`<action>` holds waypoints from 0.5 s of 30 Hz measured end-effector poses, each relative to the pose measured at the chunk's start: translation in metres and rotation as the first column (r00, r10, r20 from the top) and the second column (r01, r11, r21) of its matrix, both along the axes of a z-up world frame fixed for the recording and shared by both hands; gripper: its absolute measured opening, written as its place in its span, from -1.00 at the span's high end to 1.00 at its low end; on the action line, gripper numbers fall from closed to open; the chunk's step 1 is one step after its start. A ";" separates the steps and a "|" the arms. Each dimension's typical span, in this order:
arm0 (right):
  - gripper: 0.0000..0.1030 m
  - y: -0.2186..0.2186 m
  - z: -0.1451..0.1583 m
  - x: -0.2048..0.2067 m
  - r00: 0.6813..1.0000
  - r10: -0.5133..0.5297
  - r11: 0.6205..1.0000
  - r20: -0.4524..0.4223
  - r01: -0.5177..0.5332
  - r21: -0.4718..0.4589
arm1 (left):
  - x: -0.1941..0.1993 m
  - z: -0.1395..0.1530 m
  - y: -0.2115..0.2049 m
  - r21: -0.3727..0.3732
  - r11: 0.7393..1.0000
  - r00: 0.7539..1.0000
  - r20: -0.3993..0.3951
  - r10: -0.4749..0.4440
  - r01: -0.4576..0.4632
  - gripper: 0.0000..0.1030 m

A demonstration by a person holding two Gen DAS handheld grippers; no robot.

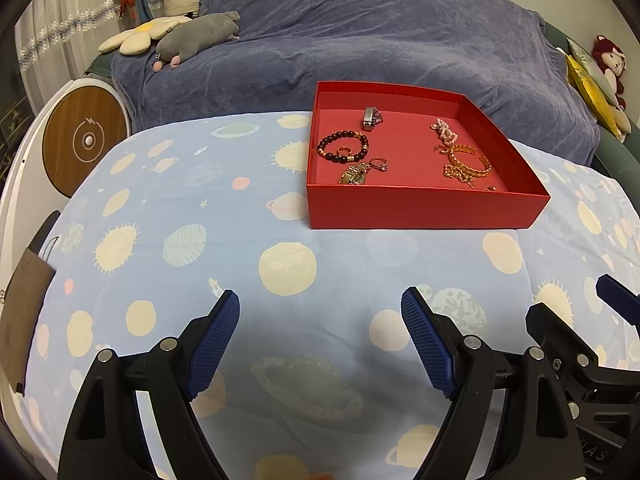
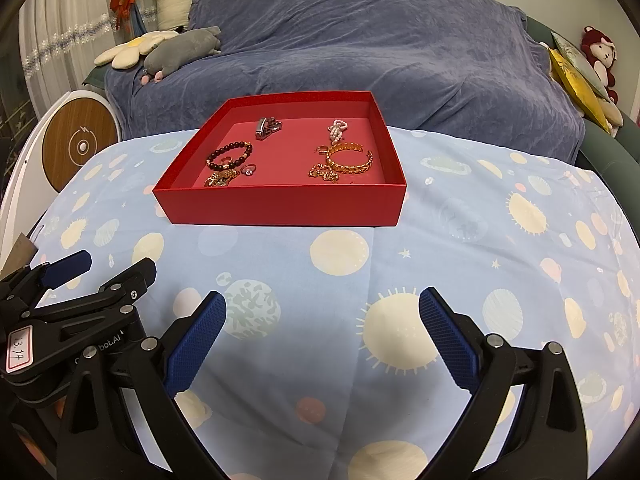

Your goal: Organize jewelry

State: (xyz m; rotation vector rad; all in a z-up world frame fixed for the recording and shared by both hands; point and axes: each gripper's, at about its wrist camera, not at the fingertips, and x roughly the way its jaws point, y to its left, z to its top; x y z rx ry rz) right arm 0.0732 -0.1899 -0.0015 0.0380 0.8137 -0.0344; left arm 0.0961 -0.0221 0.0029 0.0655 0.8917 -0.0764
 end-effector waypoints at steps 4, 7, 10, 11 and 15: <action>-0.84 0.000 0.000 0.000 1.000 0.000 1.000 0.000 0.000 0.002 | 0.000 0.001 0.000 0.008 1.000 1.000 0.010 0.001 -0.001 -0.56; -0.84 0.000 0.000 0.000 1.000 0.001 1.000 0.000 -0.001 0.002 | -0.002 0.003 -0.001 0.023 1.000 1.000 0.020 0.005 -0.006 -0.56; -0.84 0.002 -0.001 -0.001 1.000 0.002 1.000 -0.001 -0.002 0.003 | -0.003 0.003 0.000 0.017 1.000 1.000 0.021 0.012 -0.012 -0.56; -0.84 0.002 -0.001 -0.001 1.000 0.003 1.000 -0.001 -0.003 0.002 | -0.003 0.003 0.001 0.015 1.000 1.000 0.022 0.015 -0.015 -0.56; -0.84 0.007 -0.001 -0.001 1.000 0.007 1.000 -0.002 -0.007 -0.005 | -0.003 0.002 0.002 0.018 0.999 0.999 0.017 0.030 -0.031 -0.56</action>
